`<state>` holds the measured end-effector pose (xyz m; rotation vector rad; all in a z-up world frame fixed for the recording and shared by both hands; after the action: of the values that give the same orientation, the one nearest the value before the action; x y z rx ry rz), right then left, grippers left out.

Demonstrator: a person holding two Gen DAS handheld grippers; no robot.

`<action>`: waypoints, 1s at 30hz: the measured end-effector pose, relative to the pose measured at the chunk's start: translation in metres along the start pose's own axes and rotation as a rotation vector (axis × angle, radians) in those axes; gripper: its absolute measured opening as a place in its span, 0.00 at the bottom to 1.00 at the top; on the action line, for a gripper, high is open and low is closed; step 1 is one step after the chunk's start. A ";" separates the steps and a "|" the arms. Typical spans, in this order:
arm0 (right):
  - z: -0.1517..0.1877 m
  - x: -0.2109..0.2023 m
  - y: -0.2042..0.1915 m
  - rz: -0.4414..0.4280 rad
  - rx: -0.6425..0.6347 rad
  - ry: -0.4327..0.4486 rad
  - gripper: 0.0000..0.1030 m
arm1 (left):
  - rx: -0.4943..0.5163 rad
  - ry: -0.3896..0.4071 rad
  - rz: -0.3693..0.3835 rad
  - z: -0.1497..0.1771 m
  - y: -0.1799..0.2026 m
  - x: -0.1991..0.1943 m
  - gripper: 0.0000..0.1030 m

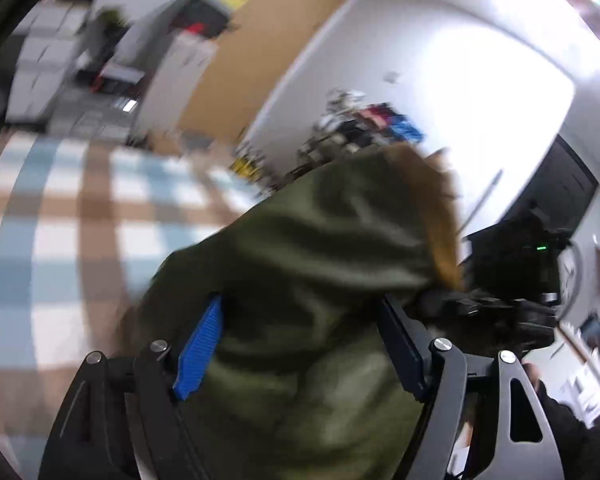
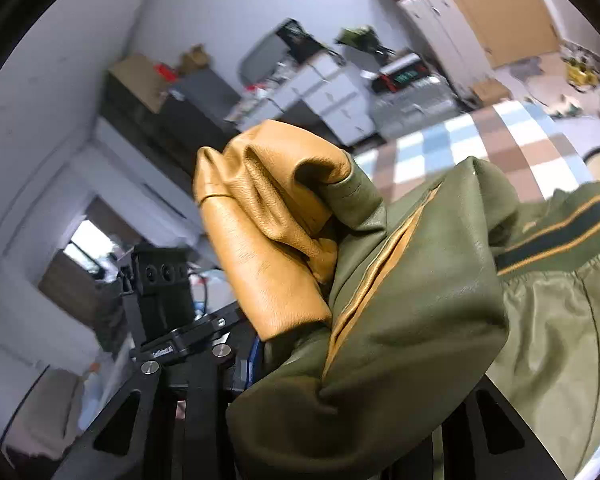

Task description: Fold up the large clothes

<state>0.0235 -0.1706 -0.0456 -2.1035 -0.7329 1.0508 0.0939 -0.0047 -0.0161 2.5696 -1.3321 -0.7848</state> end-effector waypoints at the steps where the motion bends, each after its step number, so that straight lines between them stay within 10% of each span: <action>1: -0.004 -0.003 0.007 -0.021 0.012 0.009 0.33 | 0.027 -0.003 0.028 -0.009 0.014 0.006 0.70; 9: -0.021 -0.096 0.088 -0.081 0.203 0.175 0.30 | 0.154 -0.276 0.187 -0.069 0.113 0.126 0.70; 16: -0.002 -0.104 0.207 0.162 0.447 0.138 0.36 | 0.252 -0.499 0.096 -0.039 0.162 0.219 0.70; 25: -0.016 -0.110 0.139 0.541 0.182 0.063 0.57 | 0.243 -0.454 0.071 -0.043 0.133 0.198 0.70; 30: -0.010 -0.122 0.083 0.756 -0.026 0.181 0.65 | 0.210 -0.370 0.013 -0.047 0.108 0.138 0.70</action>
<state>-0.0160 -0.3132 -0.0481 -2.5186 0.1742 1.1919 0.1049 -0.1844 0.0090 2.6585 -1.6071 -1.2265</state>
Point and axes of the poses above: each gripper's, at about its wrist camera, not at the fingertips, and x roughly the way its jaws point, y to its right, z to its underside, the point moved 2 cm from there along x, roughly the way its jaws point, and after that the axes turned 14 degrees about x, right-handed, at the moved point
